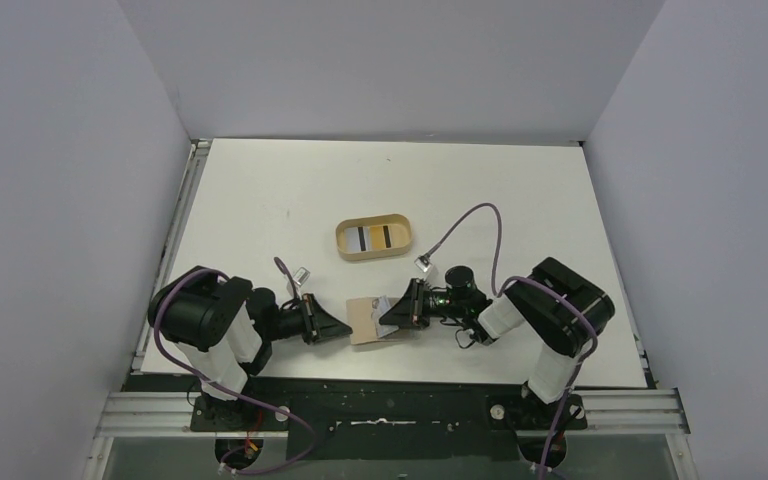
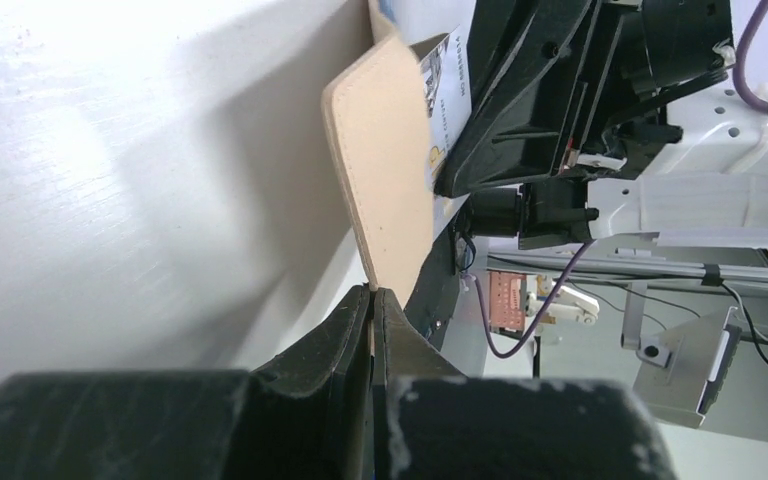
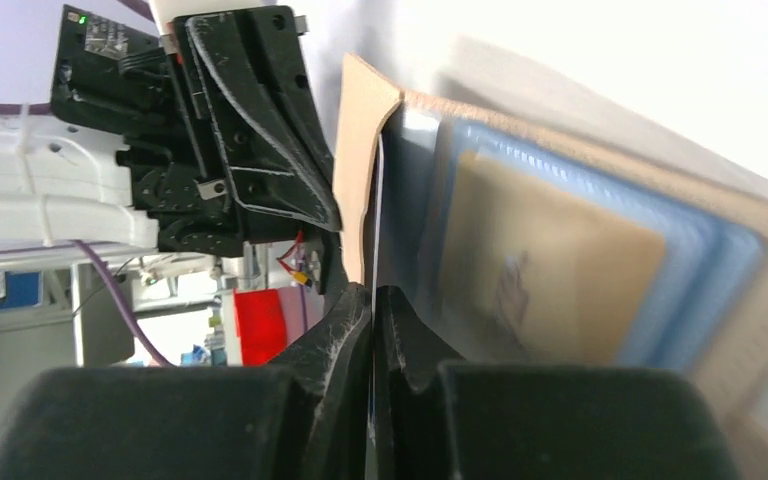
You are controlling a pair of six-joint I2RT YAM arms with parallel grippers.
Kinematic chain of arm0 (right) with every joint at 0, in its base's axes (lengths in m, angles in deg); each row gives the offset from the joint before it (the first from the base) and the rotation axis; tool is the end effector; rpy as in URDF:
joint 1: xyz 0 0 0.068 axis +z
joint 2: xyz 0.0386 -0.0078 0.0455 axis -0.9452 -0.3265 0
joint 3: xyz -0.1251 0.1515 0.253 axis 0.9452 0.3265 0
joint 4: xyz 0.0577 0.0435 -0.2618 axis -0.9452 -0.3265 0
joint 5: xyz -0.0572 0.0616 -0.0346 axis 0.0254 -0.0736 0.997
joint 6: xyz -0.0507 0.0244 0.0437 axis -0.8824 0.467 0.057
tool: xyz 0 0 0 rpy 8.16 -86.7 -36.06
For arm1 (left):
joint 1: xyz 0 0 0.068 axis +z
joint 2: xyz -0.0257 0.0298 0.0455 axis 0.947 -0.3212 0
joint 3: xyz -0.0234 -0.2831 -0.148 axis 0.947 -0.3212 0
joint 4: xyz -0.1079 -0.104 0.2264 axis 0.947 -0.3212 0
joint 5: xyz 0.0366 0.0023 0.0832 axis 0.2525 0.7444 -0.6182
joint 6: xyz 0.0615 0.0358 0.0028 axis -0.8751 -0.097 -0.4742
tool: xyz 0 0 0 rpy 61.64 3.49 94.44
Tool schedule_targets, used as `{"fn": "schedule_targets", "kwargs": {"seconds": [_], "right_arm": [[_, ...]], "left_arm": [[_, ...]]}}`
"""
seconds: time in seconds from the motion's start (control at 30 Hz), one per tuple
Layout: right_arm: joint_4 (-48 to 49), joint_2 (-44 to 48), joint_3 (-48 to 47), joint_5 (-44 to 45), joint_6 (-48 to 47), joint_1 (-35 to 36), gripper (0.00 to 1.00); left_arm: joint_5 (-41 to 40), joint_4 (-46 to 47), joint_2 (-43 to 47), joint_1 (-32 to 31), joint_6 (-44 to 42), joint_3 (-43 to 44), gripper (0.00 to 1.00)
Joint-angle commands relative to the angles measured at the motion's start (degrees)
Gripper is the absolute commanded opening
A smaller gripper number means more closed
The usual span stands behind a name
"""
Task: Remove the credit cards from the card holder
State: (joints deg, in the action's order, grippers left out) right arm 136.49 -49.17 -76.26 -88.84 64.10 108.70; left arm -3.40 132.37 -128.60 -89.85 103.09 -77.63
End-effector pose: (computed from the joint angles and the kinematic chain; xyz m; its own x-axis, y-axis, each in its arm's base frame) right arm 0.2096 0.2155 0.1340 -0.9900 0.0420 -0.1349 -0.1199 0.2559 0.9592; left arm 0.1749 -0.1058 0.1173 -0.9403 -0.2914 -0.1756 0.0892 0.2868 -0.9538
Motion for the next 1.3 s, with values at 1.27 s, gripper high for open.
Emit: {"fn": "schedule_targets", "kwargs": {"seconds": [1.27], "right_arm": [[-55.56,-14.77,-59.23,18.93,-20.87,-3.32,0.0]], "left_arm": [[-3.96,3.23,-3.2,0.64,-3.82,1.87,0.0]]}}
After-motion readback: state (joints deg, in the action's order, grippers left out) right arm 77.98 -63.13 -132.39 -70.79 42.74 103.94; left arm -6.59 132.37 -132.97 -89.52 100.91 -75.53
